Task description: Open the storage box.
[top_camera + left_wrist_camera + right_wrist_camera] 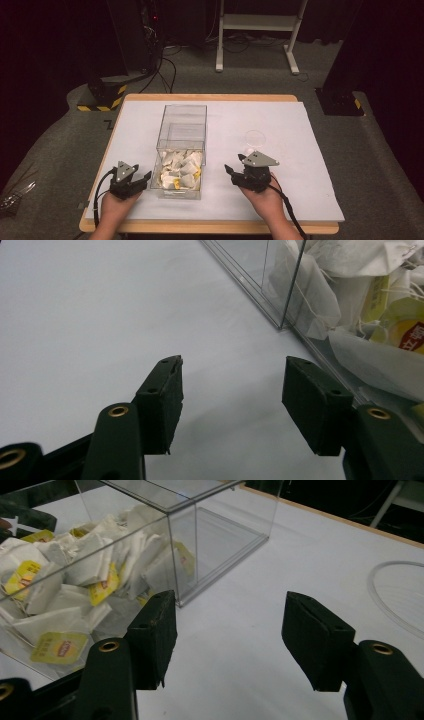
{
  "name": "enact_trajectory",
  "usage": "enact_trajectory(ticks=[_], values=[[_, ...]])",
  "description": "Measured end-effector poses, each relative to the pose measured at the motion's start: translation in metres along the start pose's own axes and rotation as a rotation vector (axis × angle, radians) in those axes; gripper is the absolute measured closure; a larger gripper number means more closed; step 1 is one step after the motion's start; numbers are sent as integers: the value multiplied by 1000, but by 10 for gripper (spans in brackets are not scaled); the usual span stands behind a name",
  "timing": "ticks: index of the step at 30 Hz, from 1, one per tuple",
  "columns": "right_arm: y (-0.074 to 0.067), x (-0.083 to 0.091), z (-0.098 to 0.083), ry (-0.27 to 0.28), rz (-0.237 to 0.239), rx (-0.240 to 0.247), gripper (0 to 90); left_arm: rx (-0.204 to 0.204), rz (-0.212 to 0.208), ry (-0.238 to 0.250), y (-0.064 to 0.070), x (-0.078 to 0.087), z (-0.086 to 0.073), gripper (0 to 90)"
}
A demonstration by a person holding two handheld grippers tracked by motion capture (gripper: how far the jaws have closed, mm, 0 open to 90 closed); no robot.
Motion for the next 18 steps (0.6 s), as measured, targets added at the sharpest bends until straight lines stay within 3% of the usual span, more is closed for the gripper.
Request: enact_trajectory(ticks=[18], values=[[-32, -11, 25, 16, 89, 17, 428, -5, -9, -1, 0, 0, 0, 420]])
Point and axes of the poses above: each handheld gripper's, and its own axes: x roughly backward along the jaws, z roughly out of its top, y roughly to its right, the point moved 1 cm from there along -x, roughly forward along the jaws, and after that the axes turned 6 degrees about -y, right-handed, at the moved point
